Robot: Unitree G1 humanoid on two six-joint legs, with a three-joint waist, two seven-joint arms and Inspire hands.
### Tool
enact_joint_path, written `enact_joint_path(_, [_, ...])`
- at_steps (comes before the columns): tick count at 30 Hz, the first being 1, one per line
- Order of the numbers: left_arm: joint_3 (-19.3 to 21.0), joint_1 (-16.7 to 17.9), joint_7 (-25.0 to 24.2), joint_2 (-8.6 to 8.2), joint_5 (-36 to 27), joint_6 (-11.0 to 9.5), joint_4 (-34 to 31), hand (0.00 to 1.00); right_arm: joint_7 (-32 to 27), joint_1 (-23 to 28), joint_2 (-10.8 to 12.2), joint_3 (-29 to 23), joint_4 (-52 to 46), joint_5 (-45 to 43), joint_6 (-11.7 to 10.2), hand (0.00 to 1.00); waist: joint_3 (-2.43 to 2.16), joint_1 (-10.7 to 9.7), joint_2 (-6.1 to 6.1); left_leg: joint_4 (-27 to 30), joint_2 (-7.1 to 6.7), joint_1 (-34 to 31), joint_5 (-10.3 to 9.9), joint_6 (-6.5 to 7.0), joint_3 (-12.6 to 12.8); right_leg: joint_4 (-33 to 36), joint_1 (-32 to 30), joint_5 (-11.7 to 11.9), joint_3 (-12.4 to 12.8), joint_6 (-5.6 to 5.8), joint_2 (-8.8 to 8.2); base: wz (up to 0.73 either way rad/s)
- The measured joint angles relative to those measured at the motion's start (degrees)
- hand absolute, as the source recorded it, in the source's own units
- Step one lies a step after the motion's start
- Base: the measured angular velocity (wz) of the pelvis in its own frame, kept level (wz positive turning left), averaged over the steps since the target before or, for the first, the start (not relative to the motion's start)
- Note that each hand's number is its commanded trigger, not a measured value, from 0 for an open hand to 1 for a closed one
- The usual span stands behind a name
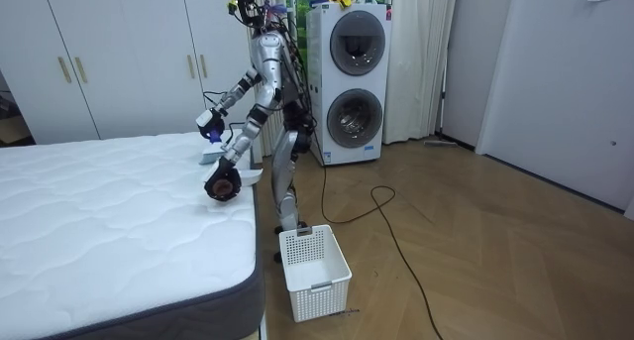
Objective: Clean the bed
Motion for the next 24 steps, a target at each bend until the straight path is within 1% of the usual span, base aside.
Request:
enact_joint_path(4, [0.0, 0.4, 1.0, -0.21, -0.6, 0.0, 0.8, 1.00, 0.5, 0.0, 0.1, 0.0, -0.2, 0.8, 0.1, 1.00, -0.01, 0.0, 0.09, -0.3, -0.03, 0.6, 0.1, -0.07, 0.1, -0.2, 0.5, 0.0, 0.0, -0.01, -0.01, -0.01])
enact_joint_path(6, [0.0, 0.4, 1.8, -0.79, -0.7, 0.0, 2.1, 1.00, 0.8, 0.0, 0.3, 0.0, -0.3, 2.1, 0.1, 1.00, -0.01, 0.0, 0.12, -0.6, -0.07, 1.2, 0.1, -0.09, 0.2, -0.3, 1.0, -0.1, 0.0, 0.02, -0.05, 0.00])
enact_joint_path(11, [0.0, 0.4, 1.8, -0.97, -1.8, -0.1, 3.1, 1.00, 1.1, 0.0, 0.4, 0.0, -0.8, 3.3, 0.0, 1.00, 0.02, 0.1, 0.16, -0.8, -0.06, 1.5, 0.1, -0.10, 0.3, -0.3, 1.1, -0.1, 0.0, 0.02, -0.10, 0.00])
enact_joint_path(17, [0.0, 0.4, 1.9, -1.66, -2.3, -0.2, 4.2, 1.00, 2.1, 0.0, 0.5, 0.1, -0.9, 7.4, 0.0, 1.00, 0.02, 1.0, 0.15, -1.0, -0.04, 1.5, 0.1, -0.15, 0.5, -0.9, 1.1, -0.1, 0.4, 0.00, -0.05, 0.00])
enact_joint_path(21, [0.2, 0.4, 1.9, -1.74, -2.3, -0.2, 4.2, 1.00, 3.2, 0.2, 0.7, -0.3, -2.1, 8.8, 0.1, 1.00, 0.04, 1.1, 0.19, -1.0, -0.01, 1.3, 0.1, -0.18, 0.4, -1.1, 1.0, -0.1, 0.2, -0.04, -0.01, 0.00])
enact_joint_path(24, [0.9, 0.4, 1.9, -2.04, -2.3, -0.2, 4.4, 1.00, 3.7, 0.6, 1.5, -1.0, -3.5, 8.8, 0.0, 1.00, 0.10, 1.1, 0.28, -1.0, -0.01, 1.0, 0.1, -0.20, 0.2, -1.0, 0.9, -0.1, 0.0, -0.04, -0.01, 0.01])
